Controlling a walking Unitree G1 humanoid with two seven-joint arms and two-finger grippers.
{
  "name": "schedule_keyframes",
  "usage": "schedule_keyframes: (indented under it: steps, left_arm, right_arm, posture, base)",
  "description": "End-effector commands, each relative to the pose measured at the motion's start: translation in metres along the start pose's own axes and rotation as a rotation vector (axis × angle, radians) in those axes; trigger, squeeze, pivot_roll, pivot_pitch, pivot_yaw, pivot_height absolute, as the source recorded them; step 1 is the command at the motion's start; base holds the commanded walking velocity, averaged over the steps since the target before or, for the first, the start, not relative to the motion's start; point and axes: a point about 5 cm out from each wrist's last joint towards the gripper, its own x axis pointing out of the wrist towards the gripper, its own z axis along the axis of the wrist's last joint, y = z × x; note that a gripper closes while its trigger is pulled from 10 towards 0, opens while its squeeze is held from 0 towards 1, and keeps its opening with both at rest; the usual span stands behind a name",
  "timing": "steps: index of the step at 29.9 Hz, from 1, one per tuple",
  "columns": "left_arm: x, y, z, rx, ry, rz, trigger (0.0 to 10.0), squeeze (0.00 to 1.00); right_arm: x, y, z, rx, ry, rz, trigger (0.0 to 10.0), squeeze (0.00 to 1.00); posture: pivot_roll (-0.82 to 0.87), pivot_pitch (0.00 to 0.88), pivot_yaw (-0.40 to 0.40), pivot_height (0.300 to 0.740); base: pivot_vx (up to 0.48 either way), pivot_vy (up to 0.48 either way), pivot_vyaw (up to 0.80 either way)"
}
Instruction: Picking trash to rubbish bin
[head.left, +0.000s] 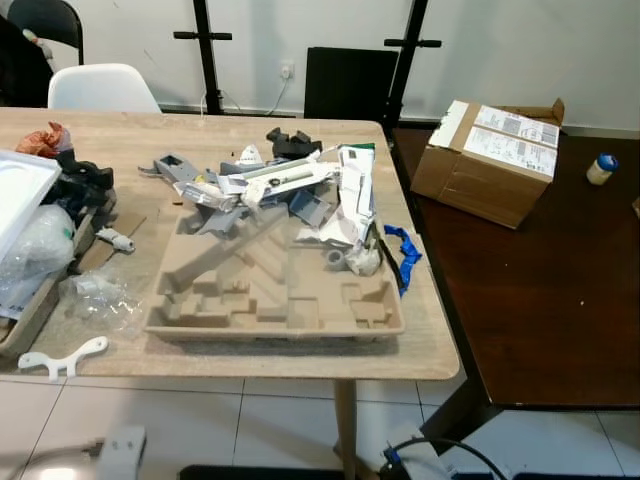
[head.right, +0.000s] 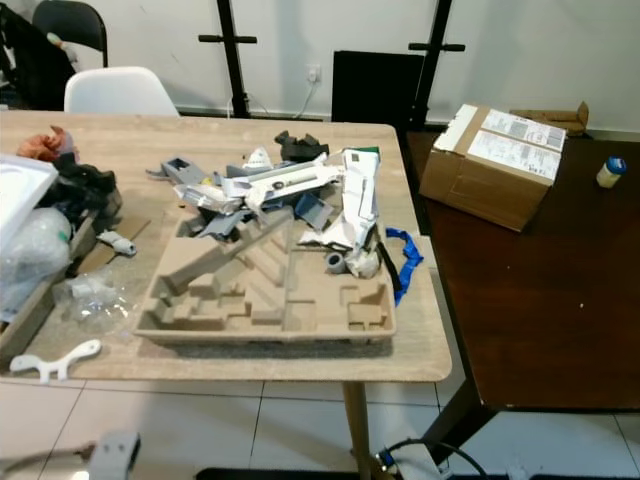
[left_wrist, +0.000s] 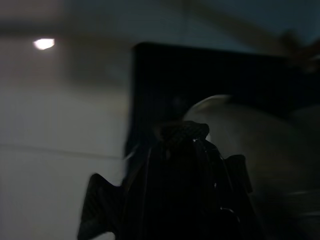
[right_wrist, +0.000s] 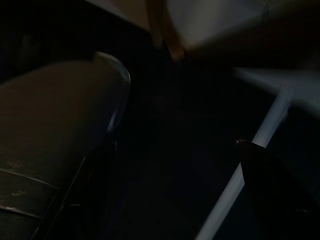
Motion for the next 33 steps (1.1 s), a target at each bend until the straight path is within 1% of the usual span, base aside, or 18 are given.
schedule_keyframes:
  steps: [1,2,3,4,5,6,7,8,10,12,16,21,24,27,31,33]
  left_arm:
    - [0.004,-0.003,-0.005,-0.013,-0.005,0.031,10.0,0.00]
    - [0.007,-0.009,-0.005,-0.037,-0.024,0.028,10.0,0.00]
    - [0.007,-0.009,-0.005,-0.037,-0.024,0.028,10.0,0.00]
    - [0.009,-0.016,-0.001,-0.062,-0.048,-0.005,10.0,0.00]
    - [0.011,-0.020,0.002,-0.070,-0.061,-0.032,10.0,0.00]
    - [0.011,-0.020,0.002,-0.070,-0.061,-0.032,10.0,0.00]
    - [0.013,-0.023,0.005,-0.063,-0.080,-0.030,10.0,0.00]
    - [0.013,-0.023,0.005,-0.063,-0.080,-0.030,10.0,0.00]
    - [0.017,-0.026,0.015,-0.044,-0.118,-0.025,10.0,0.00]
    - [0.019,-0.029,0.020,-0.027,-0.126,-0.043,10.0,0.00]
    - [0.021,-0.031,0.023,-0.022,-0.139,-0.048,10.0,0.00]
    - [0.025,-0.032,0.031,-0.035,-0.177,-0.050,10.0,0.00]
    - [0.025,-0.033,0.039,-0.069,-0.231,-0.031,10.0,0.00]
    - [0.025,-0.034,0.045,-0.066,-0.288,-0.022,10.0,0.00]
    - [0.025,-0.034,0.047,-0.069,-0.302,-0.019,10.0,0.00]
    - [0.026,-0.036,0.048,-0.075,-0.304,-0.028,10.0,0.00]
  right_arm:
    - [-0.001,0.009,-0.023,0.142,0.090,-0.003,10.0,0.00]
    - [-0.002,0.010,-0.026,0.226,0.095,-0.027,10.0,0.00]
    - [-0.002,0.010,-0.026,0.226,0.095,-0.027,10.0,0.00]
    - [-0.002,0.009,-0.026,0.292,0.079,-0.052,10.0,0.00]
    - [-0.002,0.008,-0.026,0.331,0.059,-0.069,10.0,0.00]
    - [-0.002,0.008,-0.026,0.331,0.059,-0.069,10.0,0.00]
    - [-0.002,0.006,-0.025,0.355,0.045,-0.080,10.0,0.00]
    - [-0.002,0.006,-0.025,0.355,0.045,-0.080,10.0,0.00]
    - [-0.002,0.005,-0.022,0.342,0.027,-0.074,10.0,0.00]
    - [-0.002,0.005,-0.021,0.328,0.028,-0.069,10.0,0.00]
    - [-0.002,0.005,-0.020,0.329,0.031,-0.072,10.0,0.00]
    - [-0.001,0.007,-0.019,0.314,0.026,-0.076,10.0,0.00]
    - [-0.001,0.007,-0.016,0.302,0.004,-0.075,10.0,0.00]
    - [-0.001,0.006,-0.013,0.309,-0.019,-0.085,10.0,0.00]
    - [-0.001,0.005,-0.011,0.317,-0.029,-0.089,10.0,0.00]
    - [0.000,0.005,-0.010,0.316,-0.032,-0.087,10.0,0.00]
  posture:
    - [0.00,0.109,0.005,0.740]
    - [-0.01,0.107,0.011,0.740]
    - [-0.01,0.107,0.011,0.740]
    - [-0.01,0.110,0.013,0.740]
    - [-0.01,0.110,0.013,0.740]
    - [-0.01,0.110,0.013,0.740]
    - [-0.01,0.113,0.015,0.740]
    - [-0.01,0.113,0.015,0.740]
    - [-0.01,0.116,0.021,0.740]
    - [-0.01,0.117,0.023,0.740]
    - [-0.01,0.118,0.023,0.740]
    - [-0.01,0.119,0.022,0.740]
    - [-0.02,0.125,0.020,0.740]
    - [-0.02,0.125,0.018,0.740]
    - [-0.02,0.126,0.016,0.740]
    - [-0.02,0.127,0.015,0.740]
  base:
    - [0.000,0.000,0.00]
    - [0.000,0.000,0.00]
    - [0.000,0.000,0.00]
    - [0.000,0.000,0.00]
    - [0.000,0.000,0.00]
    - [0.000,0.000,0.00]
    - [0.000,0.000,0.00]
    - [0.000,0.000,0.00]
    - [0.000,0.000,0.00]
    - [0.000,0.000,0.00]
    - [0.000,0.000,0.00]
    - [0.000,0.000,0.00]
    - [0.000,0.000,0.00]
    - [0.000,0.000,0.00]
    - [0.000,0.000,0.00]
    - [-0.294,0.000,0.00]
